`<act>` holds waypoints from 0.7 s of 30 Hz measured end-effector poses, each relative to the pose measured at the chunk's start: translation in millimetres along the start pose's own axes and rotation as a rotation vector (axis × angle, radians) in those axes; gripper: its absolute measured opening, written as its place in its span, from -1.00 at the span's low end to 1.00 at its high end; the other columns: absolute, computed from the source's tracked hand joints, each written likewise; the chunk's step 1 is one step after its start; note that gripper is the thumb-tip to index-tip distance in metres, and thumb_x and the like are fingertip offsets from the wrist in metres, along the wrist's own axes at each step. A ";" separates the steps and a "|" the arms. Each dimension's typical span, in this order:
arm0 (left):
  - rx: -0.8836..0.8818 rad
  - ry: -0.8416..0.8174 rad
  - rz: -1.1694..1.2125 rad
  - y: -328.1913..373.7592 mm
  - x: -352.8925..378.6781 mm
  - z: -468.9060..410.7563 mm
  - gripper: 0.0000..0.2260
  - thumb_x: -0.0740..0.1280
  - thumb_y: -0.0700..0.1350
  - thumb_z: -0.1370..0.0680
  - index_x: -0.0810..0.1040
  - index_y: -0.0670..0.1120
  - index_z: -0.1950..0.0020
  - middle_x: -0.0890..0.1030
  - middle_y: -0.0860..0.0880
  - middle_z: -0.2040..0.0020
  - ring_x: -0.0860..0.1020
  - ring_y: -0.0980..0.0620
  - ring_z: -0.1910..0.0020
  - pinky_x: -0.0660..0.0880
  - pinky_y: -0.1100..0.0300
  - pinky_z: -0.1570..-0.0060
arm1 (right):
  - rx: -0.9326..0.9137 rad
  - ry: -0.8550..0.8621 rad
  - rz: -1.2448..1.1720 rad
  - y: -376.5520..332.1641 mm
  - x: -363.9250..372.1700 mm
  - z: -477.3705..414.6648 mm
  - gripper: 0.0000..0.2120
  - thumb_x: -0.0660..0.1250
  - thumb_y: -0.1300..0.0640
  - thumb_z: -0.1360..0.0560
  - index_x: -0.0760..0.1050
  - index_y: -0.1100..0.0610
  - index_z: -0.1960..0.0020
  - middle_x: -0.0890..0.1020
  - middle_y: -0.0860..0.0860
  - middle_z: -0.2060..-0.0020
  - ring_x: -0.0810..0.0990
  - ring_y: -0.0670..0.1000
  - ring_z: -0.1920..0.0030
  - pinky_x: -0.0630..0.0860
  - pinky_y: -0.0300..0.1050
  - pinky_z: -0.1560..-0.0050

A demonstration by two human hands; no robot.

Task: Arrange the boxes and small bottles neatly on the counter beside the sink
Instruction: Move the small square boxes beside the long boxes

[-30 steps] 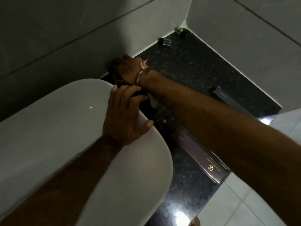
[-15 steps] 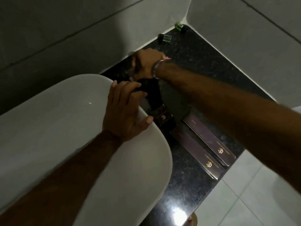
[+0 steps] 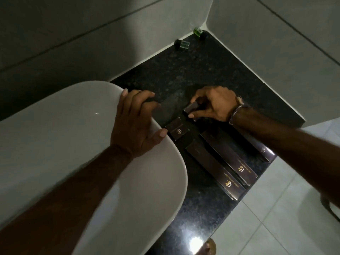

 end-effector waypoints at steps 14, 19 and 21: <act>-0.006 0.022 0.003 0.3 0.5 0.1 -0.36 -0.05 0.36 -0.61 0.48 -0.16 -0.20 0.51 -0.26 -0.31 0.41 -0.27 -0.35 0.11 -0.21 -0.52 | -0.087 0.070 0.081 -4.3 13.1 12.8 -0.51 0.29 -0.40 -0.39 0.48 -0.10 -0.15 0.55 -0.08 -0.03 0.55 -0.06 0.07 0.56 -0.07 0.17; -0.004 0.020 -0.003 0.4 0.6 -0.1 -0.35 -0.05 0.36 -0.61 0.50 -0.18 -0.19 0.51 -0.27 -0.30 0.42 -0.27 -0.35 0.10 -0.19 -0.52 | -0.097 0.081 0.087 -4.9 13.1 15.7 -0.52 0.29 -0.39 -0.40 0.47 -0.09 -0.16 0.54 -0.07 -0.04 0.55 -0.05 0.05 0.56 -0.05 0.16; -0.004 0.021 -0.004 0.3 0.8 0.0 -0.35 -0.04 0.36 -0.61 0.50 -0.17 -0.19 0.52 -0.27 -0.30 0.41 -0.27 -0.35 0.10 -0.20 -0.52 | -0.095 0.085 0.089 -5.9 13.0 16.7 -0.49 0.30 -0.38 -0.40 0.46 -0.07 -0.19 0.55 -0.05 -0.05 0.56 -0.04 0.05 0.57 -0.04 0.14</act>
Point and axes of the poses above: each hand's wrist, its own z-axis away from the middle knuckle, its own x-axis out of the palm, y = z × x, the point moved 4 cm from there along -z, towards the middle knuckle
